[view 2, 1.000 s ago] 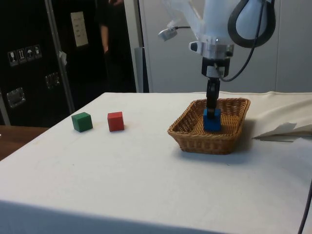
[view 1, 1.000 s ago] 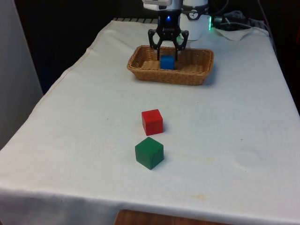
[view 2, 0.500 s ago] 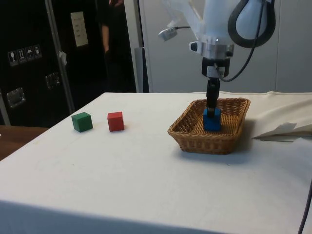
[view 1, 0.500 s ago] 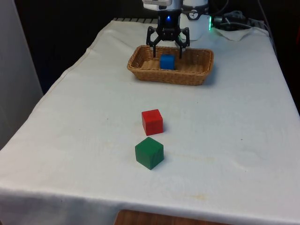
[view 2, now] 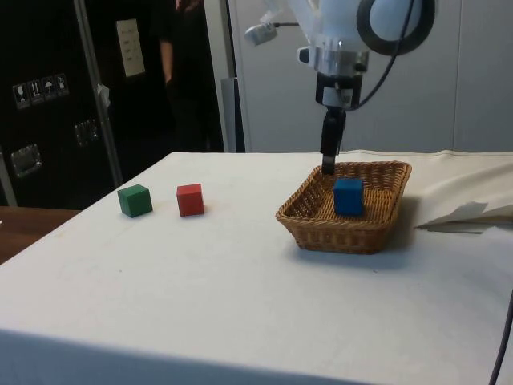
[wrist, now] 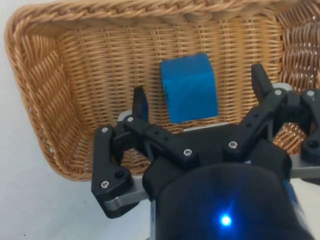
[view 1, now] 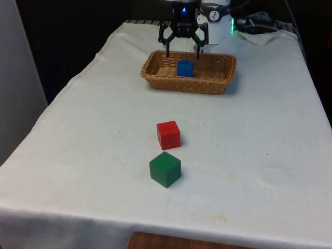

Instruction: Pick up the blue cube and place it into the basket.

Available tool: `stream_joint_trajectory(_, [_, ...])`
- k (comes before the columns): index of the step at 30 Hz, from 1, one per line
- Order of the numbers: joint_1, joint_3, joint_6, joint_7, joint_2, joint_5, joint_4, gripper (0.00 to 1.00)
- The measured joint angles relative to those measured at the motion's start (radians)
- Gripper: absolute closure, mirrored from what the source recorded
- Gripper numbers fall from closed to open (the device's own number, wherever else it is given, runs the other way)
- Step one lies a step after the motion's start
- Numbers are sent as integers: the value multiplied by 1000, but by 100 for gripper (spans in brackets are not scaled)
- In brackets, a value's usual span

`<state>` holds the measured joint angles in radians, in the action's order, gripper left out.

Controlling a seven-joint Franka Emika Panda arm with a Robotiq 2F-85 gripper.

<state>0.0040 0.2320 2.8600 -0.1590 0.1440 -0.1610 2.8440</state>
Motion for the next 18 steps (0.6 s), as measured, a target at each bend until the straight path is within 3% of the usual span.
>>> stream_joint_trajectory(18, [11,-1,-143,17,86,25,-75,0])
